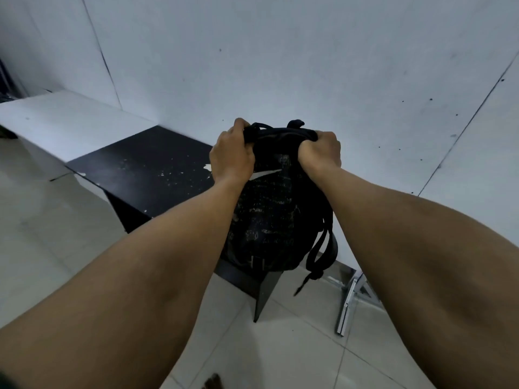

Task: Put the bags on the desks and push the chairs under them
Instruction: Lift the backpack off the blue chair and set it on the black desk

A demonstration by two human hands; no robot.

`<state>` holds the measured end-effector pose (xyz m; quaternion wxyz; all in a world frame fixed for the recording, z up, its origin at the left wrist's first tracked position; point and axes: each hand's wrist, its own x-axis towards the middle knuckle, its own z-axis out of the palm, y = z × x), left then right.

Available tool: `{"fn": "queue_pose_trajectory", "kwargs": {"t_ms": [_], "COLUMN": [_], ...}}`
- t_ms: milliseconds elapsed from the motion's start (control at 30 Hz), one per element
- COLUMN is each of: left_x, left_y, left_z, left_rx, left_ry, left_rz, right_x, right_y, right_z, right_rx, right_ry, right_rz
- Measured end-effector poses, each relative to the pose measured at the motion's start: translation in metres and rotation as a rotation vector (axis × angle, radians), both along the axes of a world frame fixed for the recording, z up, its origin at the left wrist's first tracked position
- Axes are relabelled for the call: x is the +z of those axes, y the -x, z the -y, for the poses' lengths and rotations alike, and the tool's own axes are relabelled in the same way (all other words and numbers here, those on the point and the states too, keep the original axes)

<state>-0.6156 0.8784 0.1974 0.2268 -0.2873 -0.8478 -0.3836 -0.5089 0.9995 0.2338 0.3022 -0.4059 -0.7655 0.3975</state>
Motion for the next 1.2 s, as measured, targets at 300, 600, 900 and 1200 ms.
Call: {"fn": "queue_pose_trajectory", "kwargs": {"t_ms": [300, 600, 900, 1200], "left_x": [0.003, -0.015, -0.064, -0.063], "left_y": [0.101, 0.18, 0.234, 0.274], "left_z": [-0.046, -0.112, -0.173, -0.248], "left_rx": [-0.164, -0.345, -0.433, -0.585], "left_ry": [0.018, -0.009, -0.035, 0.036], "left_rz": [0.051, 0.167, 0.27, 0.254], "right_x": [-0.009, -0.023, -0.072, -0.088], "right_y": [0.08, 0.142, 0.189, 0.209], "right_z": [-0.036, -0.103, -0.17, -0.229], "right_rx": [-0.054, -0.019, 0.036, -0.084], "right_ry": [0.02, 0.047, 0.159, 0.164], "right_rz": [-0.035, 0.03, 0.107, 0.097]}}
